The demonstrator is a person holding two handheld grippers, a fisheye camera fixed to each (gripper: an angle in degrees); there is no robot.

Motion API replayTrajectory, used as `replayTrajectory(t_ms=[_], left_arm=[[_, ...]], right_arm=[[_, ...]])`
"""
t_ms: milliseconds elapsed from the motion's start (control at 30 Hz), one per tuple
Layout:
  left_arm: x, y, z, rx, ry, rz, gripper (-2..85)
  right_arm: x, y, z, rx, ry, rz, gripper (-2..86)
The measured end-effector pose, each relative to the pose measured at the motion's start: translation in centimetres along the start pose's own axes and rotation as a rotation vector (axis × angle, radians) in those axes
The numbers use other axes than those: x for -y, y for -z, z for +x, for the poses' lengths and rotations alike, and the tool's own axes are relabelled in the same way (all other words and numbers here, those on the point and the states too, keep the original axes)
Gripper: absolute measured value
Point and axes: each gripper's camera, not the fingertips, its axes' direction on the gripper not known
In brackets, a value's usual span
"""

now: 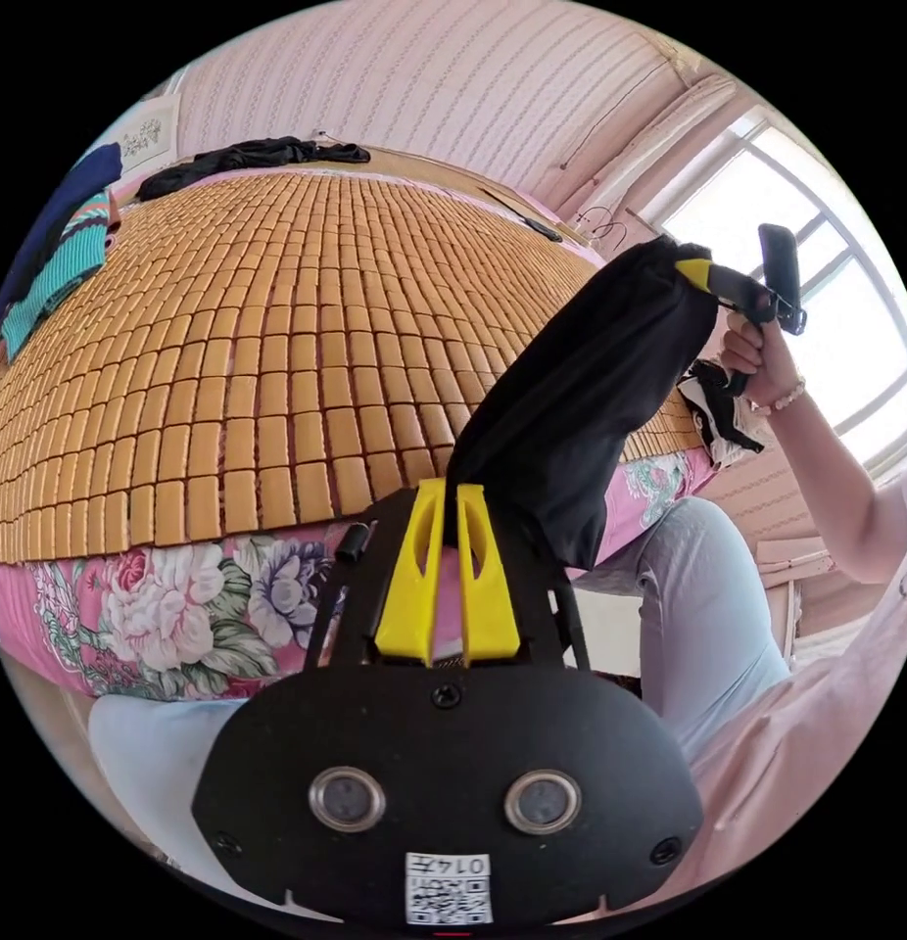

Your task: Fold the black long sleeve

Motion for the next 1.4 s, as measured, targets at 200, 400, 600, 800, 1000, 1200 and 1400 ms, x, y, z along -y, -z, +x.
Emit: replayTrajectory(t_ms=[200, 400, 600, 800, 1000, 1200, 1400], left_arm=[[0.1, 5.6, 4.7, 0.04, -0.199, 0.168, -0.9], [3.5, 9.5, 12.0, -0.03, -0.459, 0.285, -1.0], [12.0, 6.6, 18.4, -0.244, -0.595, 0.372, -0.9], [26.9, -2.8, 27.2, -0.421, -0.479, 0.432, 0.2], [37.6, -15.3, 27.1, -0.152, -0.188, 0.169, 5.6], [31.8, -8.1, 19.2, -0.052, -0.461, 0.254, 4.7], [20.5, 4.6, 6.9, 0.137, -0.417, 0.264, 4.3]], right_arm=[[-3.5, 5.3, -0.8, -0.117, -0.113, 0.184, 2.6], [-9.0, 10.2, 1.8, -0.235, -0.317, 0.421, 2.7], [-9.1, 18.8, 4.7, -0.512, -0.384, 0.454, 3.0], [-1.0, 29.4, 18.6, -0.798, -0.589, 0.147, 4.9], [1.2, 27.2, 33.9, -0.962, -0.895, -0.002, 15.1], [-5.6, 16.0, 33.8, -0.801, -0.835, 0.023, 17.1], [-8.6, 2.7, 26.3, -0.778, -0.659, -0.039, 15.6]])
